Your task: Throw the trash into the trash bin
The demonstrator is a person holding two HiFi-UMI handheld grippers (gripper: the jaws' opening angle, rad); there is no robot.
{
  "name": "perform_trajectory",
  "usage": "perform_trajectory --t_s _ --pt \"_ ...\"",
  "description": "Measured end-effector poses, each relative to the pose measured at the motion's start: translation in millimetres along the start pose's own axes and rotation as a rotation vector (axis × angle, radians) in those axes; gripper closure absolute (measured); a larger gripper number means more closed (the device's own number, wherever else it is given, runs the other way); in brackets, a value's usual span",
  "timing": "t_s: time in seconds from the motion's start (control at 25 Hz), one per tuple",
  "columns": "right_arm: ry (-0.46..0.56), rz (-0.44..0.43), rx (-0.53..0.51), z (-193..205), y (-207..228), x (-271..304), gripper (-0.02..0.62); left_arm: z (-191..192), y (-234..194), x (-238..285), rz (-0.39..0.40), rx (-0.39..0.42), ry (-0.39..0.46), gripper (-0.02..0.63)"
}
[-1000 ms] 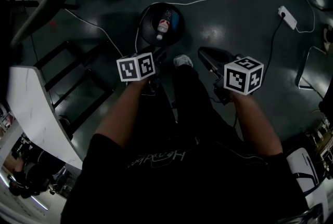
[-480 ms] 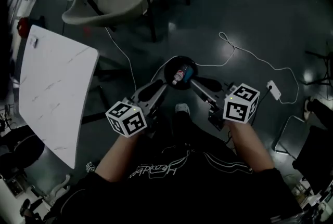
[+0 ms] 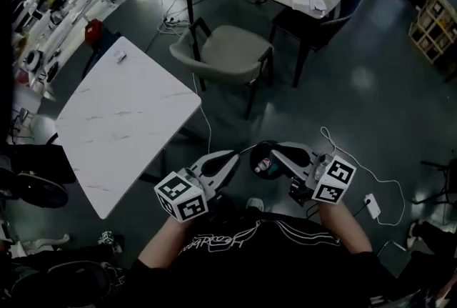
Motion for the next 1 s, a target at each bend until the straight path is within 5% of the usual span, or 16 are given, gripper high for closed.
perform_trajectory --t_s 0.16,0.36,0.48,0.84,1.0 --pt "0.047 -0.076 -0.018 -18.5 -20.1 12.5 0.549 -7.6 12.4 -18.4 -0.014 0.005 0.015 0.601" --pt "0.134 -0.131 0.121 -21.0 -21.0 33.0 0.549 -13.1 10.3 -42.3 -0.056 0.000 0.059 0.601" --pt "0.103 -0.137 0.129 -14.3 -16.4 57.5 0.549 -12.2 -8.6 -51.7 -0.091 -0.037 0.078 0.601" --pt "-0.070 0.103 -0.005 11.3 62.2 105.6 0.549 -37.9 -107.1 -99.8 -0.205 -0.062 0.139 0.600" --pt "-0.233 0.244 -0.124 33.1 122.1 130.9 0.549 -69.3 -170.0 -129.6 -0.249 -0.095 0.185 0.600"
Point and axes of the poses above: the fingertips, and each gripper's own axes: x forward along the fingers, y to its right, z out of its underside, the point moved 3 cm from there along -x, backward along the fingers, and after that the axes turned 5 degrees about -y, right-handed, at the moved point
